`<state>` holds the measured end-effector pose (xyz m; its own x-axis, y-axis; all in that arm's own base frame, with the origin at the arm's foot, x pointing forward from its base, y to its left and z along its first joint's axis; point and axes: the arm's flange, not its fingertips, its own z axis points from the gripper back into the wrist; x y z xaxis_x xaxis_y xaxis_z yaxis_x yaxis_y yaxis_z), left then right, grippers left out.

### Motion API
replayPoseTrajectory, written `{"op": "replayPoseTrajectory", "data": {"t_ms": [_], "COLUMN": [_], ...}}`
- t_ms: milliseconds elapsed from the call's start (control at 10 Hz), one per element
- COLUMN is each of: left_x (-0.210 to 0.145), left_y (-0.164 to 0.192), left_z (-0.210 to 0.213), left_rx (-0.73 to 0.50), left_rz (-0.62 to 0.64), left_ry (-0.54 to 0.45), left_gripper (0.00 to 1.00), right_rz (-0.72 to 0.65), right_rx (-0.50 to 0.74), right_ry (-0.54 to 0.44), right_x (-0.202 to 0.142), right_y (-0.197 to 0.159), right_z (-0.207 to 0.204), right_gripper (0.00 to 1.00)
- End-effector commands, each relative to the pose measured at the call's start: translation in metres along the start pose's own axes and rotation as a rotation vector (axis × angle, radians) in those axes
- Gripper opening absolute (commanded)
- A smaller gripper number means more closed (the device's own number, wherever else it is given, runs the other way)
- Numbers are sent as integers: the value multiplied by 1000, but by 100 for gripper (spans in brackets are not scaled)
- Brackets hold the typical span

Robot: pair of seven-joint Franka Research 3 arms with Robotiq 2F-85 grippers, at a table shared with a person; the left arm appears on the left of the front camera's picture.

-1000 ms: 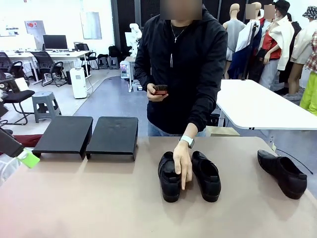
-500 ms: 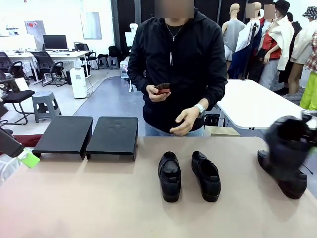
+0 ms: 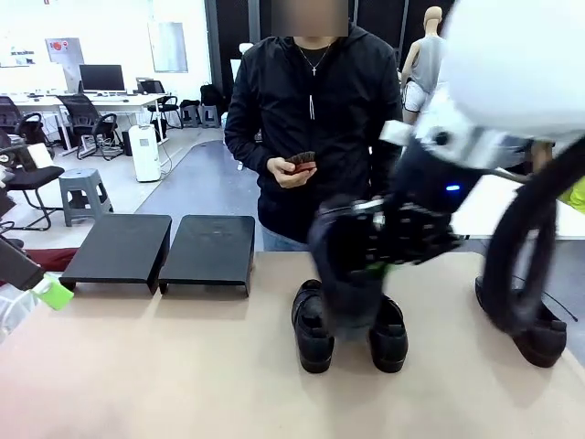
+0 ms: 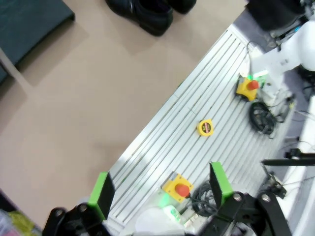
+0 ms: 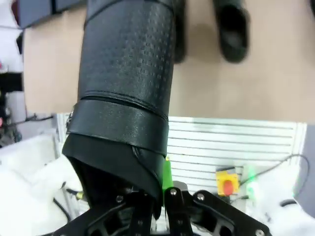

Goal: Organize the shoes by placing them on the stand.
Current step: Pick up one Shoe and place it in the middle of the table.

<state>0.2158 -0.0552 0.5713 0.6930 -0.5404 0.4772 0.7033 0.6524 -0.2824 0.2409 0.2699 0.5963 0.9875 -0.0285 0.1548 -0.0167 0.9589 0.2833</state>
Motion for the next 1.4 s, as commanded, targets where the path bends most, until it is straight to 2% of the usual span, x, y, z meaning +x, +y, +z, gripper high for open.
{"op": "replayPoseTrajectory", "data": {"t_ms": [0,200,500,600,900,1200,1300], "left_x": [2,2,2,2,2,2,2], "left_y": [1,1,1,1,1,1,1], "left_z": [0,0,0,0,0,0,0], "left_rx": [-16,-16,-16,-16,-16,-16,-16], "left_rz": [-16,-16,-16,-16,-16,-16,-16], "left_ry": [-15,-15,-15,-15,-15,-15,-15], "left_gripper": [100,100,100,100,100,100,100], "right_rz": [66,42,-24,-45,-54,-58,-44], "right_rx": [47,-33,-65,-50,-52,-75,-60], "right_ry": [90,110,124,175,324,337,340], "right_x": [33,49,84,94,108,112,112], "right_y": [33,58,66,66,70,70,70], "right_z": [-49,-116,-192,-211,-255,-274,-273], "right_gripper": [0,0,0,0,0,0,20]}}
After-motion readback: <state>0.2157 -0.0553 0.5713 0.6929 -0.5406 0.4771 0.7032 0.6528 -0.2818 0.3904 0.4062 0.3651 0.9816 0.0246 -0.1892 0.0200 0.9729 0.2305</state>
